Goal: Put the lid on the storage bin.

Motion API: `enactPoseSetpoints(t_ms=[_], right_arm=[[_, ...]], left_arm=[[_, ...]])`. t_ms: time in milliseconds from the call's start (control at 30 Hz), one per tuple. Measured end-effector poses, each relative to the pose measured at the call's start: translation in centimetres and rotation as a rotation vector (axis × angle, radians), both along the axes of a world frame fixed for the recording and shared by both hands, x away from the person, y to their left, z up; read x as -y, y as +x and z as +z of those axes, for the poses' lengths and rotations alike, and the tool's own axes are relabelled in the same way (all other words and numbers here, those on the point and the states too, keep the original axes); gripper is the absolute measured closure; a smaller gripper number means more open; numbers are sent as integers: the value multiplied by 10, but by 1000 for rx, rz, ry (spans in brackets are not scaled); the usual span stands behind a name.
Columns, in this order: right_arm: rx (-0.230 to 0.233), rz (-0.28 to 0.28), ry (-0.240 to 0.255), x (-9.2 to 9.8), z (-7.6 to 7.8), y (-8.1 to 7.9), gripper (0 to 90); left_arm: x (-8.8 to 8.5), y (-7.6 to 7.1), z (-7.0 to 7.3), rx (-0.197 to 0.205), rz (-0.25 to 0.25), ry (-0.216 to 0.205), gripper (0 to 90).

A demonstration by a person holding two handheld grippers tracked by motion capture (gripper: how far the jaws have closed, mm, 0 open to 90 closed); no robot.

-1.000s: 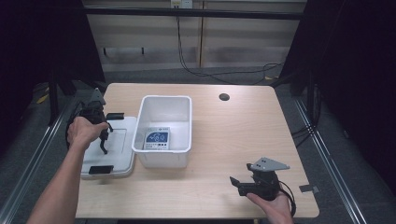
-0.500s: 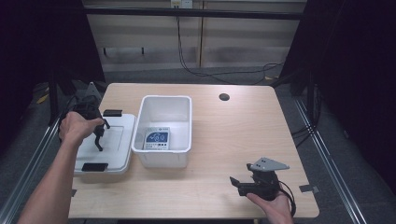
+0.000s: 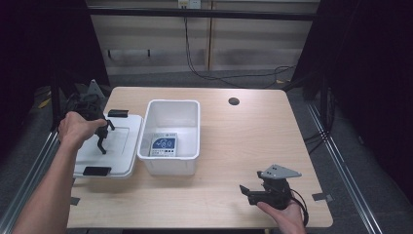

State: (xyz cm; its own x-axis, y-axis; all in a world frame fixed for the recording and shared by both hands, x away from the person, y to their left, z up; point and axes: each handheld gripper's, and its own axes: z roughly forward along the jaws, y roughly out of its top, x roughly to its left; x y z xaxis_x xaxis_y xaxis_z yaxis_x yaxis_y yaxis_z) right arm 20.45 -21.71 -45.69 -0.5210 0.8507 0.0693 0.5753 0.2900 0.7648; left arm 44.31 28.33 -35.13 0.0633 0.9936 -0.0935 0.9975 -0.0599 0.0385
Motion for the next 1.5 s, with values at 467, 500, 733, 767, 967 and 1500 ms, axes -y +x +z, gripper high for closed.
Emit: enactPoseSetpoints(t_ms=[467, 500, 733, 767, 967, 1500], right_arm=[[-7, 3, 0, 0, -1, 0, 194], [-7, 2, 1, 0, -1, 0, 194], [-8, 0, 3, 0, -1, 1, 194], [-5, 1, 3, 0, -1, 1, 193], [-2, 5, 3, 1, -1, 0, 194], [-6, 1, 5, 0, -1, 0, 193]], left_arm=[[-4, -2, 25, 20, -4, 13, 848], [-4, -2, 26, 21, 4, 9, 848], [1, -2, 35, 13, -25, 12, 847], [3, -2, 36, 27, -20, 16, 847], [3, -3, 47, 31, -16, 14, 848], [3, -10, 74, 52, -36, -2, 847]])
